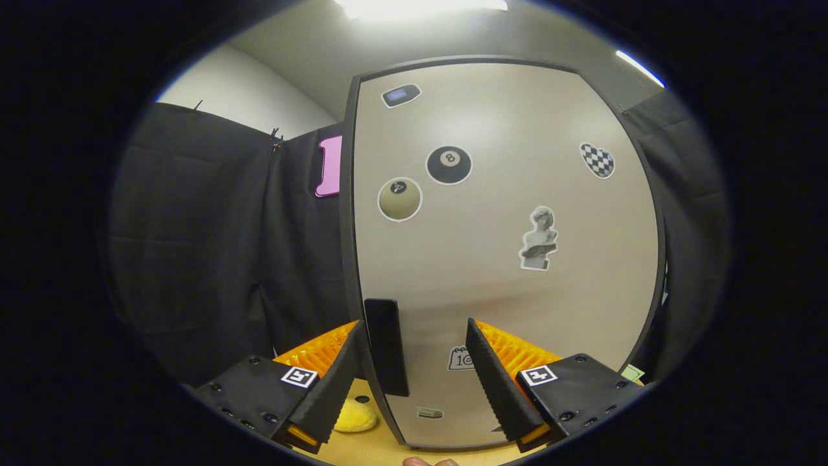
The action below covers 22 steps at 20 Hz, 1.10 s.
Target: Open the cabinet door with the right hand, grasp the bottle in the cabinet with the left hand and place it on the coaster, then close the cabinet door with the right hand.
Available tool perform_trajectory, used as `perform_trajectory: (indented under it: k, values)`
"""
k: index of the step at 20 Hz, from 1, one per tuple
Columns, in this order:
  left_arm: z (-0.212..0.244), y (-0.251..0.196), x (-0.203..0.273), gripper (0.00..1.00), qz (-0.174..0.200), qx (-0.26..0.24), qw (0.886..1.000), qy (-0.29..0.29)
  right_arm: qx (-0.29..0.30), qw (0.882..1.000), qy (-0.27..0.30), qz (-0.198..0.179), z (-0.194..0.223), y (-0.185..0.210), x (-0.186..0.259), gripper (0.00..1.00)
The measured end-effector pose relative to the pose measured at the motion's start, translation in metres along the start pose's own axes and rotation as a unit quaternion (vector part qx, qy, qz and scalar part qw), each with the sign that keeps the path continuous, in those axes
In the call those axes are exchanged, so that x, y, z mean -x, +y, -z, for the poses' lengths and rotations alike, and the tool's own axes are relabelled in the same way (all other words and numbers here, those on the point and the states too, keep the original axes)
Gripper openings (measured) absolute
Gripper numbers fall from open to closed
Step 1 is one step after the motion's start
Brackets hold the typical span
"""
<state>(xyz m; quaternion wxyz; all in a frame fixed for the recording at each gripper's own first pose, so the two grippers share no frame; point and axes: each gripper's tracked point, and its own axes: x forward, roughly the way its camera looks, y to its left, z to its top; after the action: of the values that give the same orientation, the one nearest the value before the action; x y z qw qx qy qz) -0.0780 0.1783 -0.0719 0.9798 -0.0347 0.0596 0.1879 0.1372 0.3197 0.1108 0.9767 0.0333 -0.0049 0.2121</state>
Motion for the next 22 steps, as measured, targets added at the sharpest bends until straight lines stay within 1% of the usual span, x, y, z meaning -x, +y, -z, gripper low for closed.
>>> perform_trajectory:
  k: [3, 4, 7, 8, 9, 10, 11, 12, 13, 15, 16, 17, 19, 20, 22]
  values:
    - [0.004, 0.014, -0.003, 0.90, -0.008, -0.005, 1.000, 0.004, 0.003, 1.000, 0.010, 0.007, 0.011, 0.007, -0.019, 0.98]
    - [0.005, 0.017, -0.004, 0.87, -0.012, -0.007, 1.000, 0.008, 0.008, 1.000, 0.011, 0.011, 0.012, 0.008, -0.024, 0.98]
    - [0.010, 0.026, -0.007, 0.87, -0.017, 0.000, 1.000, 0.015, 0.033, 0.999, 0.022, 0.024, 0.023, 0.010, -0.032, 0.98]
    - [0.010, 0.028, -0.008, 0.90, -0.018, 0.004, 1.000, 0.017, 0.039, 0.998, 0.029, 0.029, 0.027, 0.010, -0.033, 0.92]
    - [0.012, 0.029, -0.008, 0.87, -0.019, 0.008, 1.000, 0.019, 0.044, 0.998, 0.035, 0.034, 0.031, 0.010, -0.034, 0.92]
    - [0.013, 0.030, -0.009, 0.90, -0.019, 0.010, 1.000, 0.020, 0.048, 0.997, 0.040, 0.038, 0.033, 0.010, -0.036, 0.92]
    - [0.014, 0.030, -0.008, 0.90, -0.017, 0.010, 1.000, 0.021, 0.051, 0.997, 0.040, 0.045, 0.032, 0.008, -0.039, 0.92]
    - [0.015, 0.029, -0.007, 0.90, -0.014, 0.008, 1.000, 0.022, 0.054, 0.997, 0.040, 0.048, 0.031, 0.008, -0.041, 0.96]
    - [0.015, 0.031, -0.006, 0.87, -0.016, 0.006, 1.000, 0.021, 0.053, 0.997, 0.043, 0.045, 0.034, 0.011, -0.042, 0.87]
    - [0.014, 0.033, -0.003, 0.87, -0.017, 0.007, 1.000, 0.018, 0.042, 0.997, 0.060, 0.029, 0.043, 0.019, -0.042, 0.72]
    - [0.013, 0.034, -0.002, 0.90, -0.017, 0.008, 1.000, 0.018, 0.034, 0.997, 0.067, 0.021, 0.047, 0.022, -0.042, 0.65]
    - [0.014, 0.034, -0.001, 0.90, -0.016, 0.009, 1.000, 0.018, 0.028, 0.997, 0.071, 0.024, 0.051, 0.019, -0.042, 0.48]
    - [0.015, 0.035, 0.001, 0.90, -0.017, 0.011, 1.000, 0.020, 0.032, 0.997, 0.069, 0.021, 0.052, 0.019, -0.043, 0.37]
    - [0.014, 0.034, 0.002, 0.87, -0.016, 0.014, 1.000, 0.018, 0.040, 0.997, 0.068, 0.022, 0.049, 0.018, -0.042, 0.34]
    - [0.013, 0.030, 0.007, 0.87, -0.013, 0.020, 1.000, 0.017, 0.043, 0.996, 0.077, 0.020, 0.052, 0.019, -0.042, 0.29]
